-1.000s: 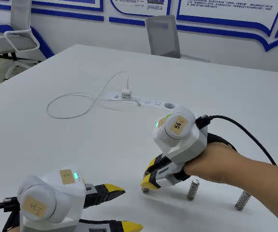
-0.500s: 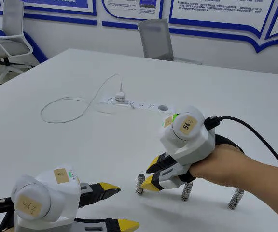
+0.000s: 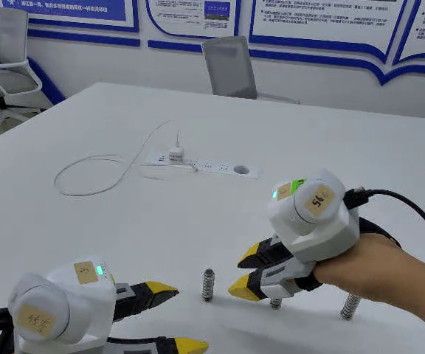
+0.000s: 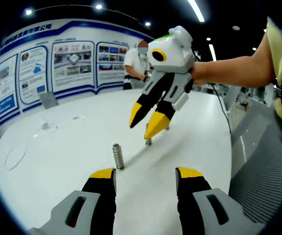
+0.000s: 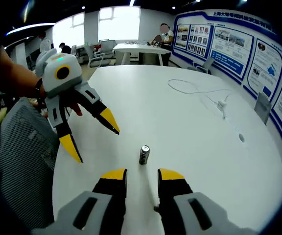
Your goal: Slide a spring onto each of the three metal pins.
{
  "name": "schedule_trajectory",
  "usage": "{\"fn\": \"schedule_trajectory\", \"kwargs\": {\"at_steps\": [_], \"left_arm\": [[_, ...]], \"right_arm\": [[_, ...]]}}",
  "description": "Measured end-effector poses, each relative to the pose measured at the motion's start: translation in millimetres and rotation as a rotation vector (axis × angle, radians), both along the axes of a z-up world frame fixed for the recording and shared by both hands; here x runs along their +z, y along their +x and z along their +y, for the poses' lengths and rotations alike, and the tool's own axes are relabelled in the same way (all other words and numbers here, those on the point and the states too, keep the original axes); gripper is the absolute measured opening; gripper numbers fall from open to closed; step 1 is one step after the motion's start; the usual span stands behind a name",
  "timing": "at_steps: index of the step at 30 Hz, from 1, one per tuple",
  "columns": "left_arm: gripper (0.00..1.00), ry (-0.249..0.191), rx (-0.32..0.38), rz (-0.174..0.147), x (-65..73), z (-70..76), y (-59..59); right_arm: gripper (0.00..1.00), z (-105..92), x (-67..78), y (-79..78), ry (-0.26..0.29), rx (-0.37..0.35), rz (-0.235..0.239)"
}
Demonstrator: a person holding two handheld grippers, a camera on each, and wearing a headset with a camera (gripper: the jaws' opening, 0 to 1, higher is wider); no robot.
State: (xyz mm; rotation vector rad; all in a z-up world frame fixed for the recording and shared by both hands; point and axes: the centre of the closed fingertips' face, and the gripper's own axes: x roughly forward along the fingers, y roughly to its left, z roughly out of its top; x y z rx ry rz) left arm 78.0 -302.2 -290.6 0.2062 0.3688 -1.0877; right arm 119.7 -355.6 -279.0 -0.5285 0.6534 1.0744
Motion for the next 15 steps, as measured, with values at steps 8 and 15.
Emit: {"fn": "schedule_trajectory", "kwargs": {"at_steps": [8, 15], "left_arm": [[0.51, -0.004, -0.005, -0.001, 1.1, -3.7, -2.6], [0.51, -0.004, -0.003, -0.005, 3.7, -3.1, -3.6]], "right_arm": [[0.28, -15.8, 7.1, -12.2, 0.032, -0.039, -0.021], [0.29, -30.2, 15.2, -16.9, 0.069, -0.085, -0.039]]}}
